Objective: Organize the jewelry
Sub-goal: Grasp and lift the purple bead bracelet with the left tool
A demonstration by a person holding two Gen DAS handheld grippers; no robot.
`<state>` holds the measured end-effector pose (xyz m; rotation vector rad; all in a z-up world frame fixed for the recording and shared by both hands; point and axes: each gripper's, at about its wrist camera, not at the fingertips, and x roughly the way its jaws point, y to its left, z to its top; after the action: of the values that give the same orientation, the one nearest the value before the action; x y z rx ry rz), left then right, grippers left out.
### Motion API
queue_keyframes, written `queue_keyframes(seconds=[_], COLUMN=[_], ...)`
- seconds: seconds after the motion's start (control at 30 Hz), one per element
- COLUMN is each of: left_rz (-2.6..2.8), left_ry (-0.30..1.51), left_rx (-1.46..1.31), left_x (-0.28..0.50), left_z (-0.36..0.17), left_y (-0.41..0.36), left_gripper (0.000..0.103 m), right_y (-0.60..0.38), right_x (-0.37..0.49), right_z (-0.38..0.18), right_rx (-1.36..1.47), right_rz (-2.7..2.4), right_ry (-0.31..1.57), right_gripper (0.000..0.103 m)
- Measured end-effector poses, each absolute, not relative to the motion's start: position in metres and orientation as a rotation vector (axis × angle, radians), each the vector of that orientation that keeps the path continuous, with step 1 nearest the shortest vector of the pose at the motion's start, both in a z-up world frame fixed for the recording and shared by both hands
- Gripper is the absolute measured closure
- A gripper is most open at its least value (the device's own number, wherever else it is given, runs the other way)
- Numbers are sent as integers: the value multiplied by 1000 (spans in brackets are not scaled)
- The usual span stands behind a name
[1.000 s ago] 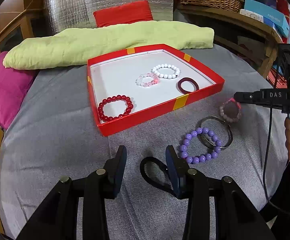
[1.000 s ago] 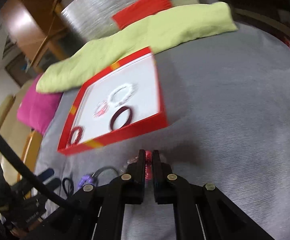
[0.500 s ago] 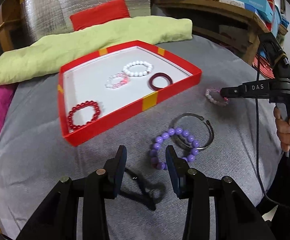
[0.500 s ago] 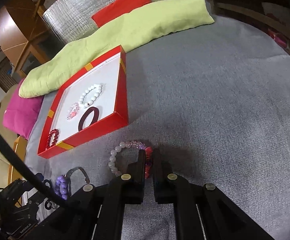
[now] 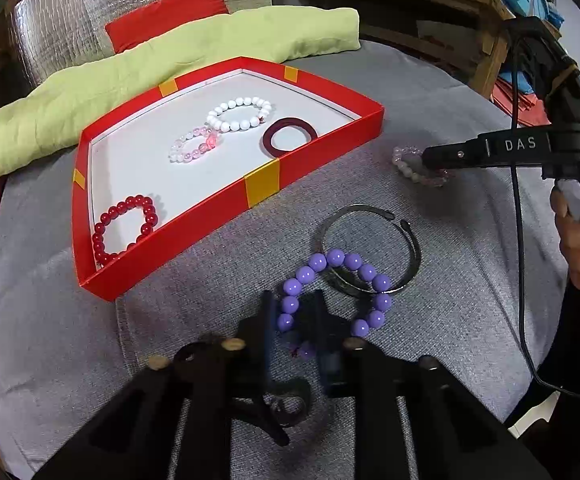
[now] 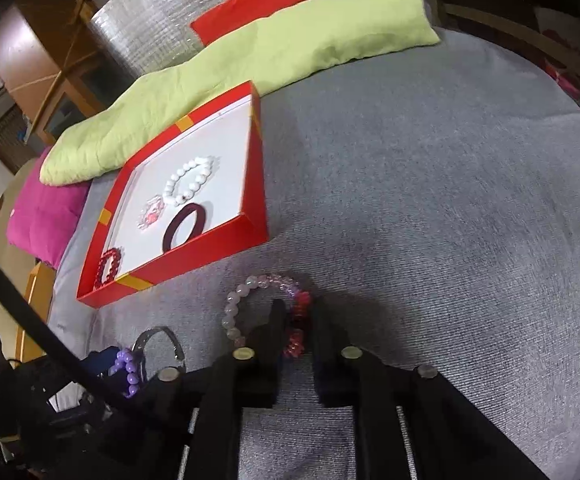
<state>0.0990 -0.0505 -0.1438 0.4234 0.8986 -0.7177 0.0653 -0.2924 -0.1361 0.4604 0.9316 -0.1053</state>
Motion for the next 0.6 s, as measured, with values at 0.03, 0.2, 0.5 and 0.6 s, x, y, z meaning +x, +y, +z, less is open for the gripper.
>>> queue_keyframes(seconds=[0.03,0.2,0.5,0.6], left_rz=[-719,-720,-694,-686], left_ry=[898,871,771,739], left_rx=[426,438,279,248], left_x=[98,90,92,91], left_z=[-144,-140,-105,-96], left_y=[-50,-48,-21,-16], left_gripper=[93,93,93,93], right_y=[-289,-264,-269,-268], right_x=[66,67,56,55], right_z=[-135,-133,-113,-105], right_rx=[438,256,319,353], right_rz=[-102,-95,-75,-50], right_ry=[931,928,800,759], right_gripper=[82,95,95,95])
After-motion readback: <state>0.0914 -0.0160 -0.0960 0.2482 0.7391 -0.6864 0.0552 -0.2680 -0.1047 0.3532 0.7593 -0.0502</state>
